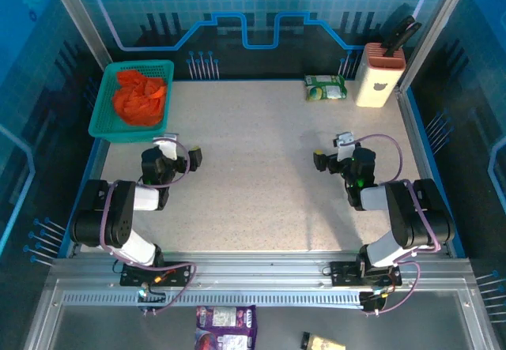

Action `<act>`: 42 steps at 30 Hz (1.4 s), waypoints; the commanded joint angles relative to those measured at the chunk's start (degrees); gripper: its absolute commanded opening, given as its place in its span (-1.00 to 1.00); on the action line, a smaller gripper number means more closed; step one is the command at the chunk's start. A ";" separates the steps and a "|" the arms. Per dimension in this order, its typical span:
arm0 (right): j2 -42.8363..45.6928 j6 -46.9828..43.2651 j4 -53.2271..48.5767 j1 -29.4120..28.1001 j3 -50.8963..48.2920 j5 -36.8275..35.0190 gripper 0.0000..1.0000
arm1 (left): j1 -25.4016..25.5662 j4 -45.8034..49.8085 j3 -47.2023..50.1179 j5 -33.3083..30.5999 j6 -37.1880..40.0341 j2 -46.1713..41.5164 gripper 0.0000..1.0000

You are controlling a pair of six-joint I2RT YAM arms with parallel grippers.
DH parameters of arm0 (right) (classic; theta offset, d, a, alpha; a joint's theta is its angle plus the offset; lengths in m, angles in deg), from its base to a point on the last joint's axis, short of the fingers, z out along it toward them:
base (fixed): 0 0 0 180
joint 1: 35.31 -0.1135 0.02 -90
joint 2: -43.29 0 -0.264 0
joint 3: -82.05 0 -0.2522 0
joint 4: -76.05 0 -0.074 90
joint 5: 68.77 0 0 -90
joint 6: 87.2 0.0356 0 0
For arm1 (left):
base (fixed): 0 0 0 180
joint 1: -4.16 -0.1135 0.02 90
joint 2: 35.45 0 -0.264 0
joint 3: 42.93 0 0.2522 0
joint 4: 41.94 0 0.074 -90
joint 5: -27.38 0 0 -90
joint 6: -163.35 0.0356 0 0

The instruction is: Fold the inside-out t-shirt

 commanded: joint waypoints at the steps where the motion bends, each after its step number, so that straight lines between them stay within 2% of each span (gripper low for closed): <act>1: 0.18 -0.79 2.16 1.08 -0.41 0.60 0.99 | -0.28 -1.43 0.27 1.56 1.09 -0.22 0.99; 24: -0.01 0.80 0.44 2.46 0.60 1.92 0.99 | -0.28 -1.16 0.03 0.55 0.75 -0.06 0.99; 32: 0.34 2.04 -0.62 2.24 1.04 -2.49 0.99 | -0.28 -0.09 -0.49 -2.50 -0.14 -0.10 0.99; 35: 4.27 2.26 -5.76 1.70 2.18 -5.13 0.99 | -0.07 -0.05 0.01 -3.19 0.20 -1.33 0.99; 37: 7.60 2.21 -11.66 1.44 4.00 -5.84 0.99 | 0.57 2.36 0.18 -6.16 -0.10 -4.36 0.99; 40: 12.28 2.11 -18.58 0.62 6.12 -7.05 0.99 | 1.19 9.51 -0.99 -10.70 -1.26 -10.08 0.98; 42: 15.30 2.99 -24.46 0.23 8.76 -6.82 0.99 | 1.39 18.94 -3.78 -13.30 -2.58 -14.40 0.98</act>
